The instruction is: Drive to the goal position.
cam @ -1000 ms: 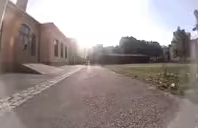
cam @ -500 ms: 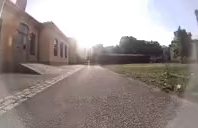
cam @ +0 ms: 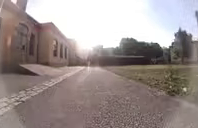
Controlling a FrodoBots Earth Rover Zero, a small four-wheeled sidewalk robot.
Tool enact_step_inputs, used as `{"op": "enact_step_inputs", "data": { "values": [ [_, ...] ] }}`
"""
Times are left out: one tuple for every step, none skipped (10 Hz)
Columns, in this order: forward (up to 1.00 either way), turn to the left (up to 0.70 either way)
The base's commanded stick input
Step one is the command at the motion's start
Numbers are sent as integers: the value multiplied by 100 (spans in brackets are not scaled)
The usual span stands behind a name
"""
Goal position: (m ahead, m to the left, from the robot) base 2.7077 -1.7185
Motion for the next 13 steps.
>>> {"op": "enact_step_inputs", "data": {
  "values": [
    [44,2],
    [44,2],
    [44,2],
    [44,2],
    [44,2],
    [44,2],
    [44,2],
    [44,2],
    [44,2],
    [44,2],
    [44,2],
    [44,2],
    [44,2]
  ]
}}
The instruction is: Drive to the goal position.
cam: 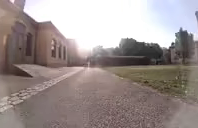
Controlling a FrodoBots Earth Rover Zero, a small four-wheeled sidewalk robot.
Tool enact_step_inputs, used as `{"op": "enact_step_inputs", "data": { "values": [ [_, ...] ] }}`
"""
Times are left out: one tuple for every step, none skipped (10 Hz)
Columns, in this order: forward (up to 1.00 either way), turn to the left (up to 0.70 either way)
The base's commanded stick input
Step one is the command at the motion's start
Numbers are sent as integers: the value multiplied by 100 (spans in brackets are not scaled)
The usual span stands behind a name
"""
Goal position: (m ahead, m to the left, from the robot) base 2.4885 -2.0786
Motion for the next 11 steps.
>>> {"op": "enact_step_inputs", "data": {
  "values": [
    [44,2],
    [44,2],
    [44,2],
    [44,2],
    [44,2],
    [44,2],
    [44,2],
    [44,2],
    [44,2],
    [44,2],
    [44,2]
  ]
}}
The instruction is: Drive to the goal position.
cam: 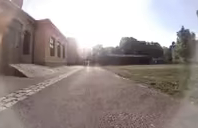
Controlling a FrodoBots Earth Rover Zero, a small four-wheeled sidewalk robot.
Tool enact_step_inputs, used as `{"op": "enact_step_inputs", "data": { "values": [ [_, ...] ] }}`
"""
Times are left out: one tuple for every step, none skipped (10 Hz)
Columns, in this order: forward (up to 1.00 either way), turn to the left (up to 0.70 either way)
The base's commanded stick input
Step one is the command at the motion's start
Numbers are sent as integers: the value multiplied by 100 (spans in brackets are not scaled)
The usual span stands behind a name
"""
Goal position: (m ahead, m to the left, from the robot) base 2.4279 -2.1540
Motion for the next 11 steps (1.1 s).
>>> {"op": "enact_step_inputs", "data": {
  "values": [
    [44,2],
    [44,2],
    [44,2],
    [44,2],
    [44,2],
    [44,2],
    [44,2],
    [44,2],
    [44,2],
    [44,2],
    [44,2]
  ]
}}
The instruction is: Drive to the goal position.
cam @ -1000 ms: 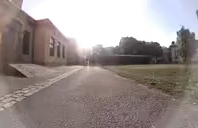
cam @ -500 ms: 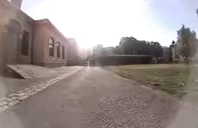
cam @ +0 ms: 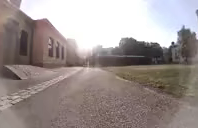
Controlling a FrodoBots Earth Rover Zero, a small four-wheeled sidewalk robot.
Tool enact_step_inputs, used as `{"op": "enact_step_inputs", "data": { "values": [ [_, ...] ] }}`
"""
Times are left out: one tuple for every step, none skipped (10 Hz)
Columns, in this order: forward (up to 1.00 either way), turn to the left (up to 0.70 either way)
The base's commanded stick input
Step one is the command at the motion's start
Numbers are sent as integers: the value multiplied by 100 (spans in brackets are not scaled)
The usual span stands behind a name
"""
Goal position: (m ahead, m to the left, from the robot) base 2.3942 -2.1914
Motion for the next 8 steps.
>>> {"op": "enact_step_inputs", "data": {
  "values": [
    [44,2],
    [44,2],
    [44,2],
    [44,2],
    [44,2],
    [44,2],
    [44,2],
    [44,2]
  ]
}}
